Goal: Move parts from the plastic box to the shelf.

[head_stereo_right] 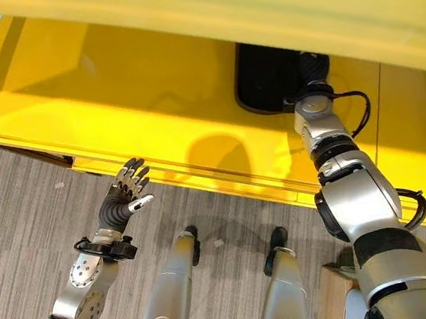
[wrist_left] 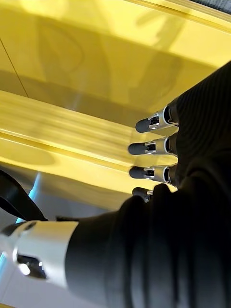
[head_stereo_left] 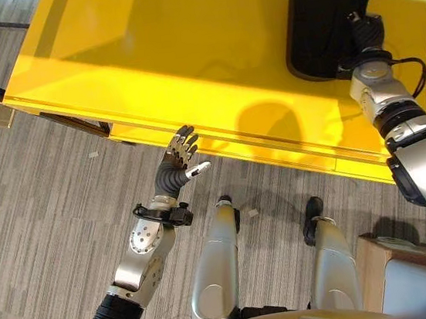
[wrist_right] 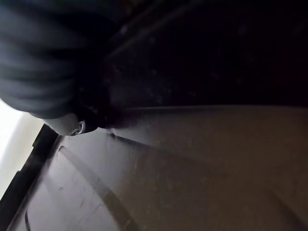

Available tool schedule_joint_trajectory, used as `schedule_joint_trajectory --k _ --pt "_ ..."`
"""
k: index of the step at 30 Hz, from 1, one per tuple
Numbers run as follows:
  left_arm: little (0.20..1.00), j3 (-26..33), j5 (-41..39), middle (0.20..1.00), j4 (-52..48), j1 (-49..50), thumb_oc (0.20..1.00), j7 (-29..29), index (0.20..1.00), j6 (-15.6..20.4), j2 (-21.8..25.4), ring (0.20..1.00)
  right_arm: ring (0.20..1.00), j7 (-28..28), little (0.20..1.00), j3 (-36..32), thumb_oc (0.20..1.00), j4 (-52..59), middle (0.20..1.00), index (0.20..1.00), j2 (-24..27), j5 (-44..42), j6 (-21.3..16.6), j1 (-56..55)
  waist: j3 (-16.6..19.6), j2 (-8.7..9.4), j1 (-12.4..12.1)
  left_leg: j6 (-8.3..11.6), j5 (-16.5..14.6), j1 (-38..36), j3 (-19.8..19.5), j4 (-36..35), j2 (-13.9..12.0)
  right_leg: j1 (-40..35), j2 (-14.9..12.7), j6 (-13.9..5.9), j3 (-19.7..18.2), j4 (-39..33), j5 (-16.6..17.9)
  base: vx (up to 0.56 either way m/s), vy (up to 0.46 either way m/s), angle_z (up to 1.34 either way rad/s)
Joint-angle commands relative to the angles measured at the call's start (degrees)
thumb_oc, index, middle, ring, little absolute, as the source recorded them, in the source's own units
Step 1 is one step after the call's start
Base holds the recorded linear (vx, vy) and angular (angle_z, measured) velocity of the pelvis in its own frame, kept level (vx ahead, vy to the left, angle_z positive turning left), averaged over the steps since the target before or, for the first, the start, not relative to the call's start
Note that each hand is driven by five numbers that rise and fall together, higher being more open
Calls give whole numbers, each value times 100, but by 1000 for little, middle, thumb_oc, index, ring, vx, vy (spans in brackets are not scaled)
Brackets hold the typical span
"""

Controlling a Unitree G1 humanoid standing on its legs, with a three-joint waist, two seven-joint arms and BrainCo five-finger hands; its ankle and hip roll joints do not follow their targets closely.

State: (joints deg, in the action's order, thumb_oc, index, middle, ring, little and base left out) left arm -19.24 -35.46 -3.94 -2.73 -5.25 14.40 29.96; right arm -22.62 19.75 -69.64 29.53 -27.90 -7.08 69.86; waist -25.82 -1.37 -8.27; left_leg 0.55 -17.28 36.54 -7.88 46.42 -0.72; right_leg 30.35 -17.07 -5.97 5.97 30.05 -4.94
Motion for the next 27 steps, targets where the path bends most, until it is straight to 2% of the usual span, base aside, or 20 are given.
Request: schedule_joint_trajectory --k 1,10,27 --pt "1000 -154 -55 1000 -371 -15 1000 27 1000 91 60 1000 200 41 200 44 200 -255 200 200 243 56 -131 423 125 -44 -16 137 103 68 -149 -107 -74 47 56 103 -14 1208 -771 0 0 0" --pt "1000 -119 -63 1000 -430 20 1000 54 1000 149 114 1000 200 103 200 493 200 -668 200 200 787 789 23 543 110 -68 5 115 110 275 -154 -21 -50 223 47 101 -19 1281 -760 0 0 0" --pt "1000 -52 -141 1000 -392 128 1000 85 1000 231 121 1000 200 125 200 507 200 -671 200 200 889 1046 -18 184 125 -43 97 112 95 376 -132 46 -52 366 34 107 -69 1399 -786 0 0 0"
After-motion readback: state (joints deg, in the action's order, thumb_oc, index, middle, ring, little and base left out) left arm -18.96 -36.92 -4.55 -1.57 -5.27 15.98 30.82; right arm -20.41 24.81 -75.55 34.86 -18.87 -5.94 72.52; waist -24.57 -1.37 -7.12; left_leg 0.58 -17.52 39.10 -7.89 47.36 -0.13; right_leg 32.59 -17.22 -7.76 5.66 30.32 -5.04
